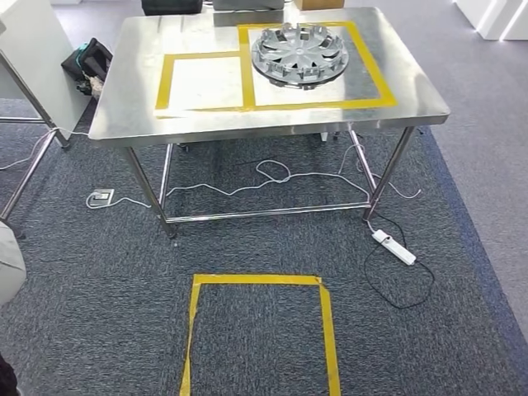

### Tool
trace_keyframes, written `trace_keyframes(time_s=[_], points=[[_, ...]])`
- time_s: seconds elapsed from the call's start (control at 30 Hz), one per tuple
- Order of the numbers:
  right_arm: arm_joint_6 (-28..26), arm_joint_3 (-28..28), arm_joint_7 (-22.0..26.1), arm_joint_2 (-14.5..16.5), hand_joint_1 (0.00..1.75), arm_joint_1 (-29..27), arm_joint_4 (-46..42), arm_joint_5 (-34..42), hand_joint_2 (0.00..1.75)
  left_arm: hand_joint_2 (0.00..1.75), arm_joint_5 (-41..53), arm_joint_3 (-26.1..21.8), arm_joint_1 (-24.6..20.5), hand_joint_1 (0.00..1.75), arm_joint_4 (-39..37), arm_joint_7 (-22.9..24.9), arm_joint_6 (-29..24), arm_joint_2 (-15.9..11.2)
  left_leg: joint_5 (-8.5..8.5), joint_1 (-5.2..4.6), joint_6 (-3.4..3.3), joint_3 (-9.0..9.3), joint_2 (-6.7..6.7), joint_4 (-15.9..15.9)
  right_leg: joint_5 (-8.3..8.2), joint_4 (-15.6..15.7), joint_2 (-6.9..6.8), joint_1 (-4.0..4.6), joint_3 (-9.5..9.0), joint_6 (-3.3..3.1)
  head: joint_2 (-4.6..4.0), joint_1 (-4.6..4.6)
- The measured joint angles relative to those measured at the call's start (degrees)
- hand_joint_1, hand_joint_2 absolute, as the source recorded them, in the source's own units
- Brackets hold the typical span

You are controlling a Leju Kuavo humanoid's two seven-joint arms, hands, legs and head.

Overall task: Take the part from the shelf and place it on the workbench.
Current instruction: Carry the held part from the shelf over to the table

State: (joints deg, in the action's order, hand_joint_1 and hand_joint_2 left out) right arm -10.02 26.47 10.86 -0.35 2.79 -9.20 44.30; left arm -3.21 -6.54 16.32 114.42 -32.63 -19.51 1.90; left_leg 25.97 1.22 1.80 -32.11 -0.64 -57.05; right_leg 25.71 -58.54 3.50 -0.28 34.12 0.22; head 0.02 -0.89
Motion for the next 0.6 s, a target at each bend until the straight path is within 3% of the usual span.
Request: trace_keyframes(time_s=[0.03, 0.07, 0.2, 0.3, 0.43, 0.47, 0.53, 0.6], points=[[0.0, 0.0, 0.0, 0.0, 0.00, 0.0, 0.0, 0.0, 1.75, 1.75, 0.0, 0.0, 0.0, 1.75, 0.0, 0.0, 0.0, 0.0, 0.02, -0.09, -0.19, 0.02, -0.04, 0.0, -0.05, 0.2, -0.08, -0.03, 0.00, -0.28, 0.00, 0.06], [0.0, 0.0, 0.0, 0.0, 0.00, 0.0, 0.0, 0.0, 1.75, 1.75, 0.0, 0.0, 0.0, 1.75, 0.0, 0.0, 0.0, 0.0, 0.02, -0.18, -0.39, 0.04, -0.07, 0.0, -0.19, 0.4, -0.13, -0.07, -0.09, -0.07, 0.00, 0.08], [0.2, 0.0, 0.0, 0.0, 0.00, 0.1, 0.0, 0.0, 1.75, 1.75, 0.0, 0.0, 0.0, 1.75, 0.0, 0.0, 0.1, 0.0, -0.04, -0.33, -0.85, -0.04, -0.11, 0.0, -0.83, 1.1, -0.18, -0.27, -0.74, 1.76, 0.00, 0.08], [0.3, 0.0, -0.1, 0.0, 0.00, 0.1, 0.0, -0.1, 1.75, 1.75, 0.0, -0.1, 0.0, 1.75, 0.0, 0.0, 0.1, 0.0, -0.05, -0.45, -1.11, -0.12, -0.11, -0.1, -1.03, 1.4, -0.17, -0.39, -1.01, 2.36, 0.00, 0.05], [0.5, 0.1, -0.1, 0.2, 0.00, 0.0, 0.0, -0.2, 1.75, 1.75, 0.2, -0.2, 0.0, 1.75, 0.0, 0.0, -0.1, 0.0, 0.15, -0.78, -2.77, 0.02, -0.07, 0.4, -1.90, 1.6, -0.06, -0.79, -1.16, 4.05, 0.00, -0.01], [0.5, 0.1, -0.1, 0.2, 0.00, 0.0, 0.0, -0.3, 1.75, 1.75, 0.2, -0.2, 0.0, 1.75, 0.0, 0.0, -0.2, 0.0, 0.01, -0.69, -3.06, 0.34, 0.00, 0.9, -1.98, 1.2, -0.26, -0.78, -0.98, 4.22, 0.00, 0.01], [0.4, 0.1, 0.0, 0.2, 0.00, 0.1, 0.0, -0.3, 1.75, 1.75, 0.3, -0.2, 0.0, 1.75, 0.0, 0.1, -0.3, 0.0, -0.18, -0.44, -3.44, 1.02, 0.16, 1.5, -0.31, -1.7, -1.29, -0.67, 0.36, 4.16, 0.00, 0.31], [0.5, 0.1, 0.0, 0.2, 0.00, 0.1, 0.0, -0.4, 1.75, 1.75, 0.3, -0.2, 0.2, 1.75, 0.0, 0.1, -0.4, 0.0, -0.21, -0.36, -3.44, 1.23, 0.40, 1.6, 3.43, -8.2, -2.37, -0.63, 3.56, 3.94, 0.00, 0.62]])
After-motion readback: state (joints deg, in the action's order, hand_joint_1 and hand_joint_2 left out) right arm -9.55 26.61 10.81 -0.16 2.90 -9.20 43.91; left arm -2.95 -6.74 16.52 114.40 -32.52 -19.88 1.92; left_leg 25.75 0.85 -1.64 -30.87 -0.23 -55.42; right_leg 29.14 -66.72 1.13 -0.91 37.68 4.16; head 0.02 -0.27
